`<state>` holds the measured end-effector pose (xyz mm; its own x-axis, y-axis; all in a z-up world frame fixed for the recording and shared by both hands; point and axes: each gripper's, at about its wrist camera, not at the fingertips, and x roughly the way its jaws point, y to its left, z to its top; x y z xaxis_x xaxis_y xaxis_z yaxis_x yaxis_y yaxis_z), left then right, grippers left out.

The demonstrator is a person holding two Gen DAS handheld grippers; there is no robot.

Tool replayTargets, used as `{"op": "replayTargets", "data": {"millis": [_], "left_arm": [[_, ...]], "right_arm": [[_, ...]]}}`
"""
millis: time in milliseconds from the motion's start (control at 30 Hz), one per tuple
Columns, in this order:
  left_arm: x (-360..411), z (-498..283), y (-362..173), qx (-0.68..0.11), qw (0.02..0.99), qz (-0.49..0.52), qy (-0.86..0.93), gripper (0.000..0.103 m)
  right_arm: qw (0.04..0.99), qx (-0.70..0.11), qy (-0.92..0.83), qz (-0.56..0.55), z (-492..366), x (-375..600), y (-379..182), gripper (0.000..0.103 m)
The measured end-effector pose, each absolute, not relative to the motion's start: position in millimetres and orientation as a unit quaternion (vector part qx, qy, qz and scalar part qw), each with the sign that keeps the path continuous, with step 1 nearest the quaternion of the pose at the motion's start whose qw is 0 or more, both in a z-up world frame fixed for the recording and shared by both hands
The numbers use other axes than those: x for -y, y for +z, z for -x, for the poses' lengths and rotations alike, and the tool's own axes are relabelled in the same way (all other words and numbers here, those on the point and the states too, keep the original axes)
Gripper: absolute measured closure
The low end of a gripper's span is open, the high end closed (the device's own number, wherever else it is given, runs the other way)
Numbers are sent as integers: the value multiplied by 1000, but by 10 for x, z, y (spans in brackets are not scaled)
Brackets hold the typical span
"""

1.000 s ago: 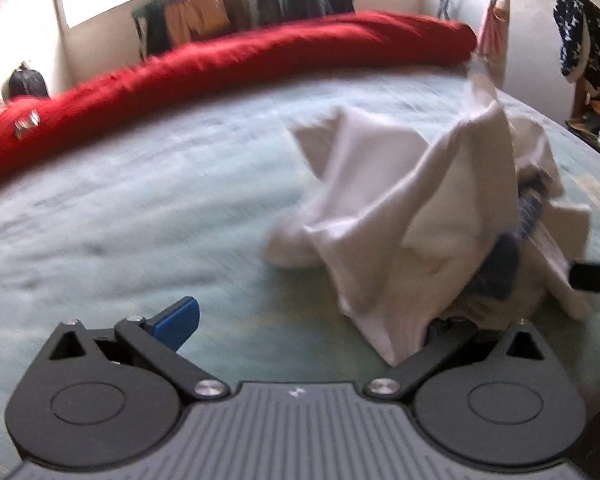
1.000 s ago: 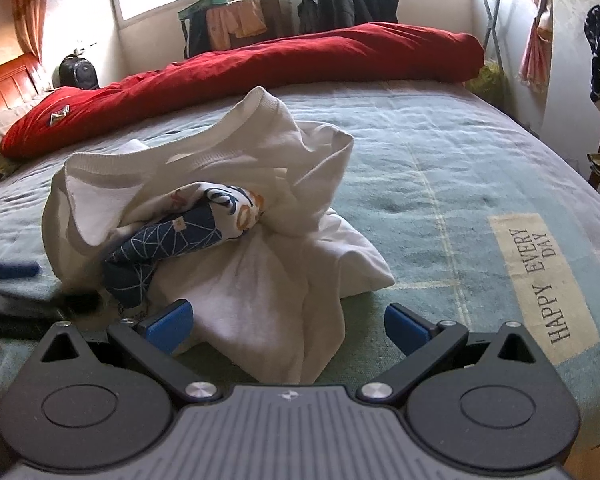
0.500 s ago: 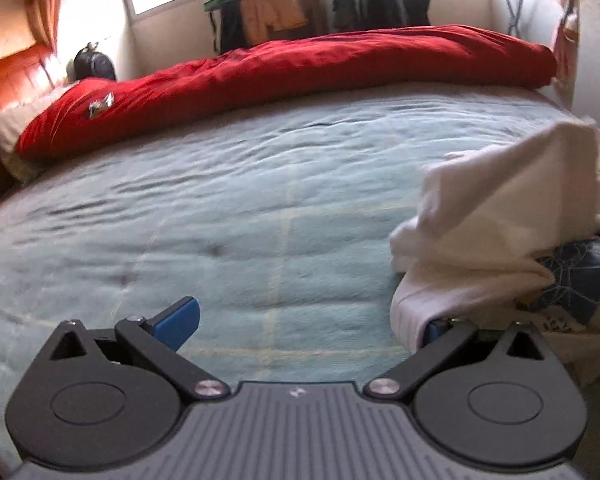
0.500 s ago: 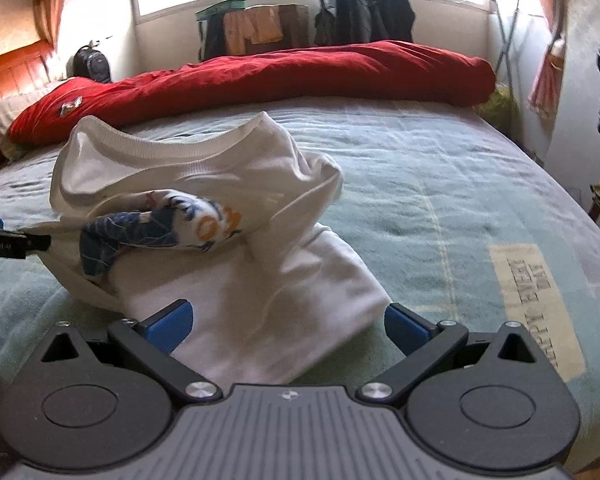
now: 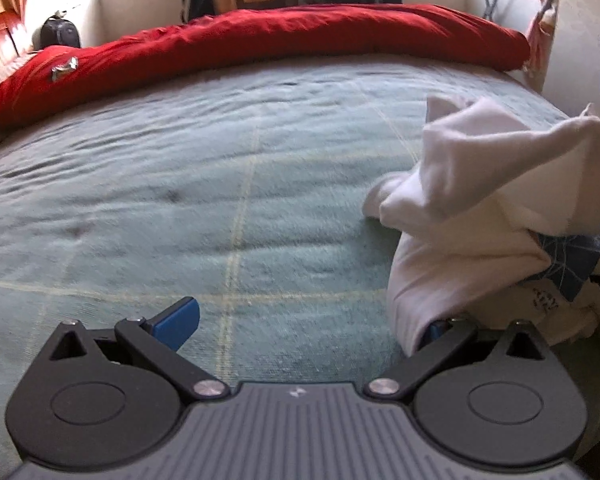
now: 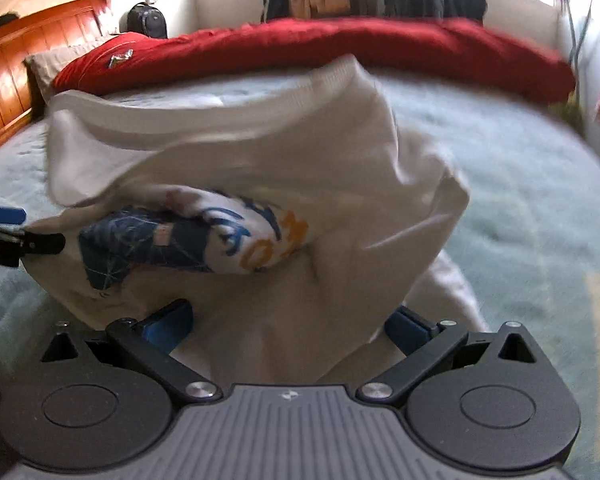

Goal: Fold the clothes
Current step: 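Move both tools toward the crumpled white shirt and reach into its folds, then grasp a white shirt edge with the left gripper while the right gripper grasps another edge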

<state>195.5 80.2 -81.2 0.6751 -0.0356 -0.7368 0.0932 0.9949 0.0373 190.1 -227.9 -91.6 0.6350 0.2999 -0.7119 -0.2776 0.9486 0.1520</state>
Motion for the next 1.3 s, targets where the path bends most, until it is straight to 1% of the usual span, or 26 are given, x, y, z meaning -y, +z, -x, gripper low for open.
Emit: {"op": "replayTargets", "data": {"millis": [67, 200, 300, 467, 600, 667, 733, 833, 900, 967, 1000, 1067, 1133, 1300], "left_arm": [[-823, -1952, -877, -404, 913, -23, -44, 1], [-856, -1907, -993, -397, 917, -2, -47, 1], [-856, -1824, -1039, -371, 927, 0, -47, 1], [-874, -1844, -1093, -368, 928, 3, -50, 0], [-858, -1827, -993, -376, 925, -9, -52, 1], [-860, -1777, -867, -378, 924, -12, -55, 3], [-847, -1698, -724, -361, 930, -24, -68, 4], [-739, -1558, -453, -330, 936, -67, -99, 10], [-636, -1504, -322, -314, 936, -98, -125, 13], [-520, -1481, -226, -302, 932, -129, -156, 29], [-471, -1506, -204, -301, 928, -145, -168, 33], [-340, -1561, -189, -296, 920, -181, -180, 48], [-251, -1635, -201, -295, 915, -203, -186, 55], [-91, -1795, -273, -287, 908, -241, -188, 55]], "right_arm": [[900, -400, 171, -33, -1930, 2351, -969, 0], [898, -401, 180, -16, -1934, 2339, -1009, 0], [896, -405, 181, -16, -1962, 2350, -1013, 0], [900, -399, 177, -11, -1949, 2309, -1012, 0], [909, -379, 175, -6, -1862, 2284, -993, 0], [911, -373, 174, -10, -1802, 2303, -950, 0], [911, -372, 180, -5, -1728, 2321, -893, 0], [901, -389, 190, 14, -1649, 2314, -792, 0], [900, -388, 197, 31, -1574, 2306, -723, 0], [900, -383, 203, 49, -1482, 2319, -643, 0], [900, -379, 206, 55, -1431, 2324, -604, 0], [902, -370, 212, 61, -1314, 2328, -533, 0], [904, -363, 215, 61, -1195, 2360, -484, 0], [908, -354, 217, 56, -1068, 2366, -409, 0]]}}
